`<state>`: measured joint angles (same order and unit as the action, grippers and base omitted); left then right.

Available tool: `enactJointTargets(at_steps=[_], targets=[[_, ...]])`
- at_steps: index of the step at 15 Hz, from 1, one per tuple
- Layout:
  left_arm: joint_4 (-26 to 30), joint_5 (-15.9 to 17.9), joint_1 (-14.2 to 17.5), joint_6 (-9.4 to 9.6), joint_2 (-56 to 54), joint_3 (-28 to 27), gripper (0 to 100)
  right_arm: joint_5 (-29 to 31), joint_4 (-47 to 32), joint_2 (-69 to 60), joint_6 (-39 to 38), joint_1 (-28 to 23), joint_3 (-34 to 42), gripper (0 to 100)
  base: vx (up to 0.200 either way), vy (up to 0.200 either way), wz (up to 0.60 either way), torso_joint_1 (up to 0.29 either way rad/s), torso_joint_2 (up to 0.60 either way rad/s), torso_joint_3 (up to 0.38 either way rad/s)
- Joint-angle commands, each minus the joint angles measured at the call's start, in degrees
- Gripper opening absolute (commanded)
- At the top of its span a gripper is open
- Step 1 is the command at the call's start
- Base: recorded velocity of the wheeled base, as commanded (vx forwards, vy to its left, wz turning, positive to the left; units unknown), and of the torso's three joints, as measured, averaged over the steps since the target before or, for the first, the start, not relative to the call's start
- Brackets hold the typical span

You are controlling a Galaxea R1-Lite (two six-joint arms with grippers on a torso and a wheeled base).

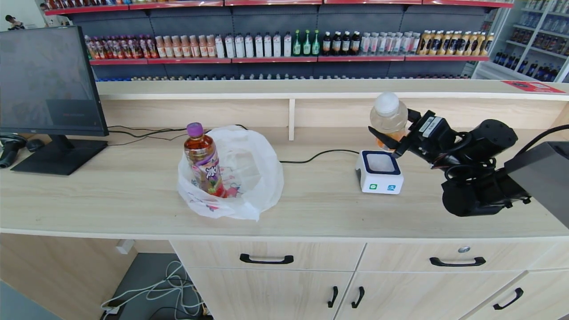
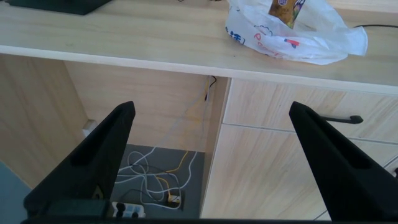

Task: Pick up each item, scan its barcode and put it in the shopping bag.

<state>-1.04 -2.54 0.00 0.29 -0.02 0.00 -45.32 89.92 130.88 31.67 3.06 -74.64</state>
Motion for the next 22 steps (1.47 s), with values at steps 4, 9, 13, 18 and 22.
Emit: enactJointTargets(at_steps=[4,9,13,18,22], targets=[[0.0,0.0,0.0,-0.12,0.0,0.0,100,0.0,0.1,0.4,0.0,-0.1,0.2,0,0.000,0.000,0.00,0.000,0.00,0.000],[0.1,0.0,0.1,-0.20,0.0,0.0,100,0.1,0.1,0.3,-0.6,0.3,0.3,0,0.000,0.000,0.00,0.000,0.00,0.000],[0.1,0.1,0.0,0.06,0.0,0.0,100,0.2,0.1,-0.7,-2.5,0.5,0.8,0,0.000,0.000,0.00,0.000,0.00,0.000],[0.1,-0.1,0.1,-0.91,0.0,0.0,100,12.1,0.1,-12.3,-13.1,1.2,15.1,0,0.000,0.000,0.00,0.000,0.00,0.000],[0.2,-0.1,0.1,-0.91,0.0,0.0,100,22.8,0.1,-25.0,-18.8,2.5,29.7,0,0.000,0.000,0.00,0.000,0.00,0.000]])
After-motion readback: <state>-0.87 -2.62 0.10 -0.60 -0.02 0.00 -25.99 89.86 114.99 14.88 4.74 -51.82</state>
